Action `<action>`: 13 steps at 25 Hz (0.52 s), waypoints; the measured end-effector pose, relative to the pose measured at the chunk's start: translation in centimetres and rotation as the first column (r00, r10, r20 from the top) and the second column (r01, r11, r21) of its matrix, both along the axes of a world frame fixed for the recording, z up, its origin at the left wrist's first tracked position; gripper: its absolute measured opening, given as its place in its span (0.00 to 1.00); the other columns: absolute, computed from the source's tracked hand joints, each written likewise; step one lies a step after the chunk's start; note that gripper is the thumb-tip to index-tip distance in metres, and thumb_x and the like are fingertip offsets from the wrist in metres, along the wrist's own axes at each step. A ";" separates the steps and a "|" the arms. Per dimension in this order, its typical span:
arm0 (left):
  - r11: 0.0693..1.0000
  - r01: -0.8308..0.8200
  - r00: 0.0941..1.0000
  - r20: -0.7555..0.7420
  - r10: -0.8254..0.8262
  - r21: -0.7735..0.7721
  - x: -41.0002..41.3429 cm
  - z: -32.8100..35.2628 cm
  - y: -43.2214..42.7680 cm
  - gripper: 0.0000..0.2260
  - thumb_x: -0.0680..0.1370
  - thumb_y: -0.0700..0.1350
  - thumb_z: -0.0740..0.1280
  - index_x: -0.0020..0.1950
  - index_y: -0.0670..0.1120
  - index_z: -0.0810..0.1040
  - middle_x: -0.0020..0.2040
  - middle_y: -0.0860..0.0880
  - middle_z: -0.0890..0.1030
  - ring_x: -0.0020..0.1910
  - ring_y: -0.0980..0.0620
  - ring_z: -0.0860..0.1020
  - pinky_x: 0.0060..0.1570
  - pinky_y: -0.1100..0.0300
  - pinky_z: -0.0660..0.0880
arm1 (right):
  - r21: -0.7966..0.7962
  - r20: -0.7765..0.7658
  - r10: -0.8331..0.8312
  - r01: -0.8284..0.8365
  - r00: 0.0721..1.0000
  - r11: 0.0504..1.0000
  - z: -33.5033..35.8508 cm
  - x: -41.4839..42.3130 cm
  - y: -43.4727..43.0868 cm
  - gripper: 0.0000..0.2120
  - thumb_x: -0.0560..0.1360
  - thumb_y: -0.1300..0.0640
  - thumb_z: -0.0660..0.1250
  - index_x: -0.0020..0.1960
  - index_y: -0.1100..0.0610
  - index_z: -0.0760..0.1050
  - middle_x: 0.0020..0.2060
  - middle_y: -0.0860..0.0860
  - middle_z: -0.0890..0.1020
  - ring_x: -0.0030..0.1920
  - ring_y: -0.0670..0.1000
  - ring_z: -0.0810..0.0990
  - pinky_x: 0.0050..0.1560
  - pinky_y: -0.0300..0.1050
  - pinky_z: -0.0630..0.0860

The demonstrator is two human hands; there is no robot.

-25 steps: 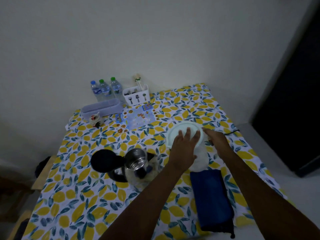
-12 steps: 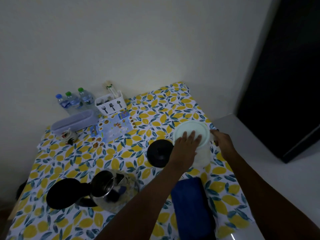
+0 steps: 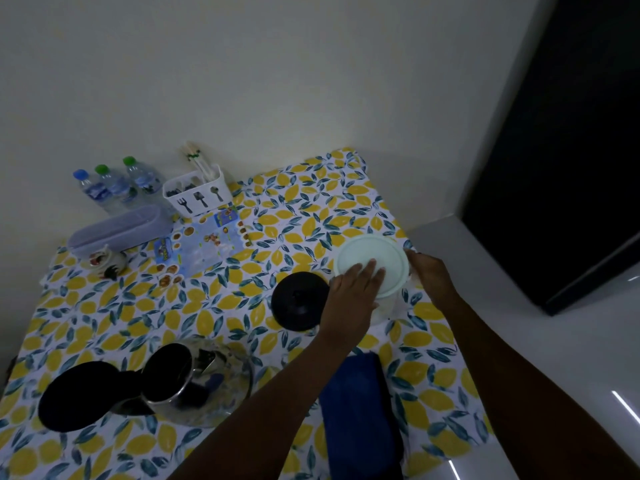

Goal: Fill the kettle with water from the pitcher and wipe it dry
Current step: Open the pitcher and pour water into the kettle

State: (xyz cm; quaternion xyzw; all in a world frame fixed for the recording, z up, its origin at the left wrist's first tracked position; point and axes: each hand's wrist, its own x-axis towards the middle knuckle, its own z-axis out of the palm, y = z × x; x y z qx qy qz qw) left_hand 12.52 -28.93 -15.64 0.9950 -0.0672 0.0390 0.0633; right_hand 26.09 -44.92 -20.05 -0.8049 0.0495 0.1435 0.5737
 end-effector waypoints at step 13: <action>0.967 -0.003 0.986 0.158 0.045 -0.254 -8.4 0.1 4.2 0.25 0.78 0.41 0.66 0.74 0.43 0.63 0.76 0.46 0.62 0.76 0.47 0.57 0.73 0.49 0.61 | -0.253 0.672 0.167 0.012 0.722 0.967 1.9 -14.2 2.0 0.23 0.73 0.53 0.69 0.65 0.59 0.72 0.65 0.56 0.75 0.67 0.54 0.70 0.67 0.52 0.68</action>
